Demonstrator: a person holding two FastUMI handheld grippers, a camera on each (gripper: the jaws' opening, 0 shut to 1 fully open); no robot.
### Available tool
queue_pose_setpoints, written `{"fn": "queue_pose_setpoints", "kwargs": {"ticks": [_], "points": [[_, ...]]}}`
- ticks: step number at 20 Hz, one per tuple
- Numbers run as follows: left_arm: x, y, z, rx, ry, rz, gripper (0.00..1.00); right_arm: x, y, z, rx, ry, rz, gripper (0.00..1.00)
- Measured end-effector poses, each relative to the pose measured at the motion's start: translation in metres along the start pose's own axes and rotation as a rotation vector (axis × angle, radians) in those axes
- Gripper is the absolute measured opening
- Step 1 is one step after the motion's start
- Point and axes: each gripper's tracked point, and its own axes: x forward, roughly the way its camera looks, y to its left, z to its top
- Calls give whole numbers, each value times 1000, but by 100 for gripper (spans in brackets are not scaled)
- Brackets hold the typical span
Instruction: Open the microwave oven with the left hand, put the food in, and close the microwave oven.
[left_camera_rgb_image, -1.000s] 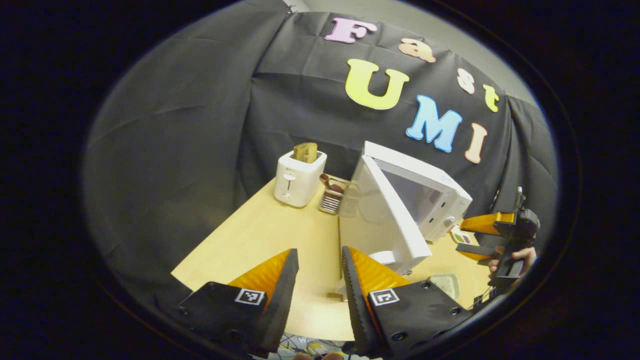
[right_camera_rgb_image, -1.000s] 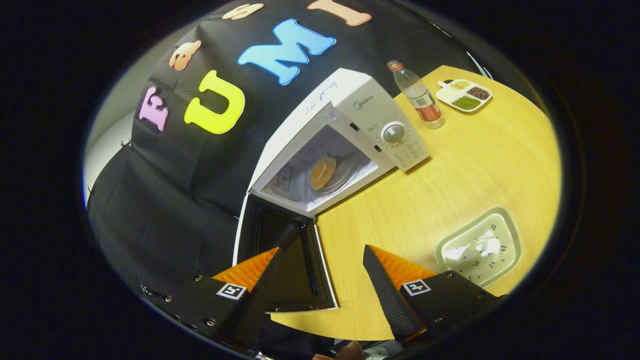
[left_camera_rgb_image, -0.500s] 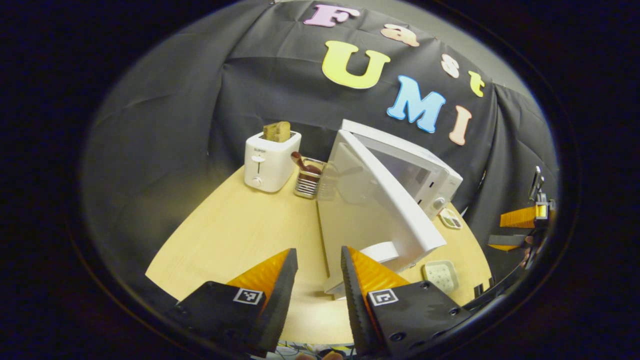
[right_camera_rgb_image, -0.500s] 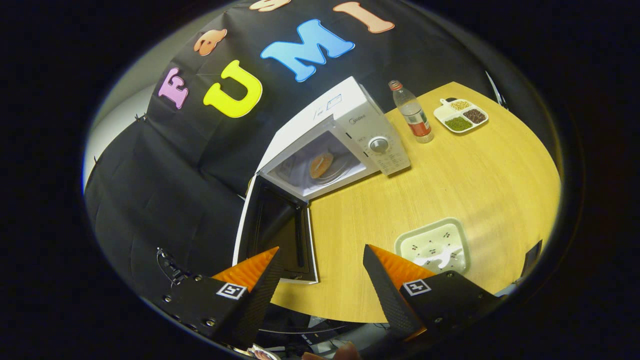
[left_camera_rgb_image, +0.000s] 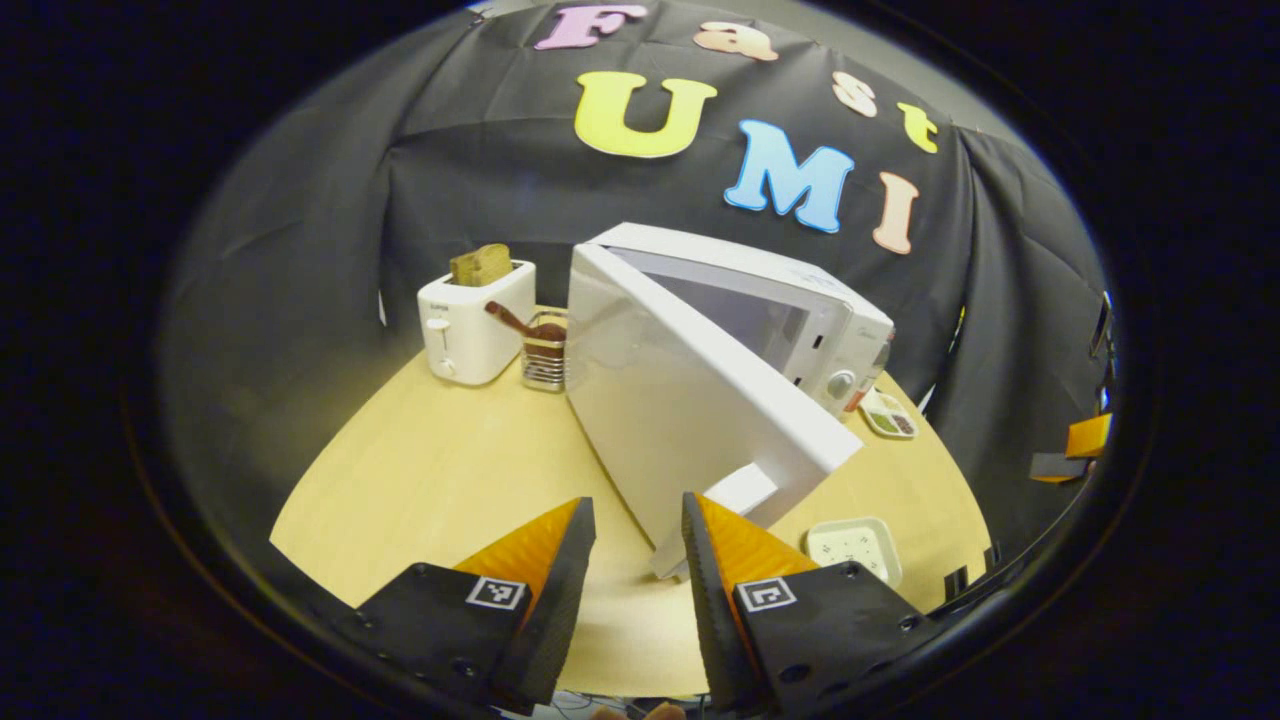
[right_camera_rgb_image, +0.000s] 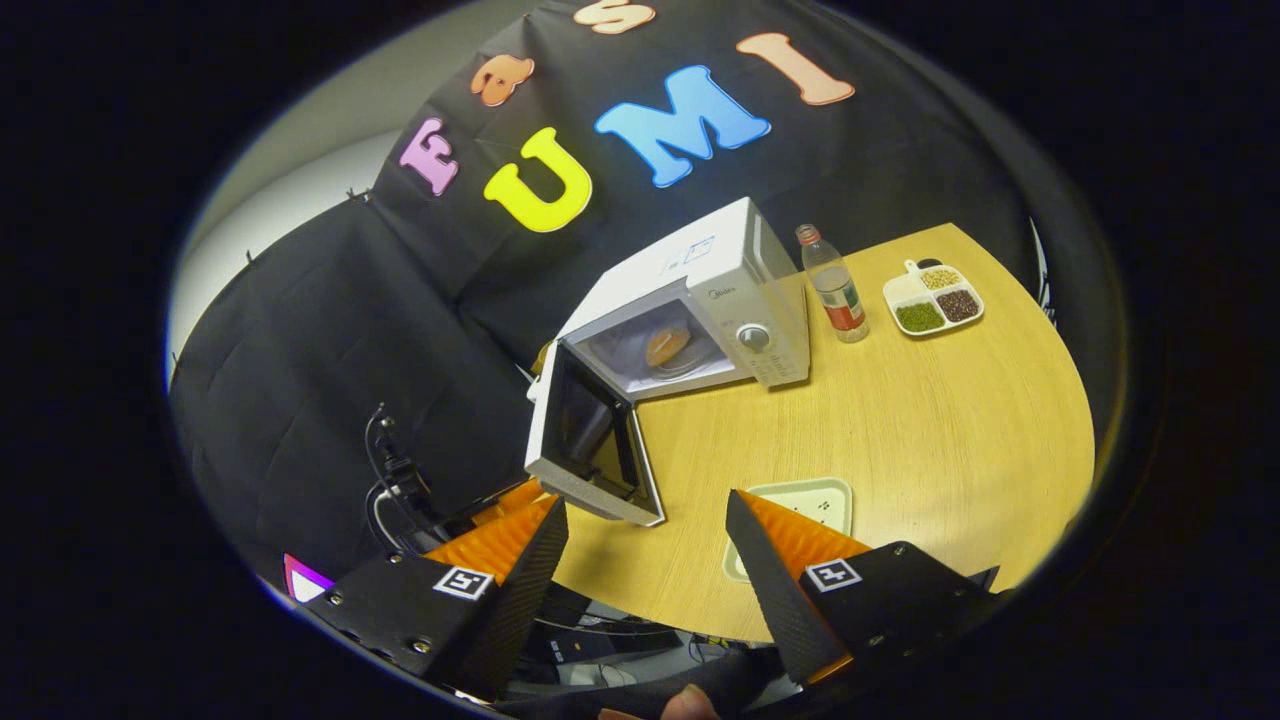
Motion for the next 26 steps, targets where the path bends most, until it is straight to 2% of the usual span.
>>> {"fn": "queue_pose_setpoints", "kwargs": {"ticks": [4,5,8,10,12,15,20,26], "points": [[40,-47,17,47,18,-86,62,-9,-2,8,-15,-38,-34,98],[51,-56,20,63,27,-110,62,-7,-8,10,-14,-42,-69,97],[79,-85,41,114,8,-206,63,3,-4,19,53,-82,-124,97],[98,-98,50,140,-1,-250,62,10,-10,23,87,-110,-187,97],[116,-111,60,153,-22,-295,62,16,-12,26,139,-139,-241,98],[142,-122,69,145,-16,-345,62,21,-7,29,198,-177,-282,98],[175,-143,87,120,-29,-399,62,24,-10,28,228,-189,-352,98],[212,-155,106,150,-45,-394,62,29,-24,34,259,-201,-399,98]]}}
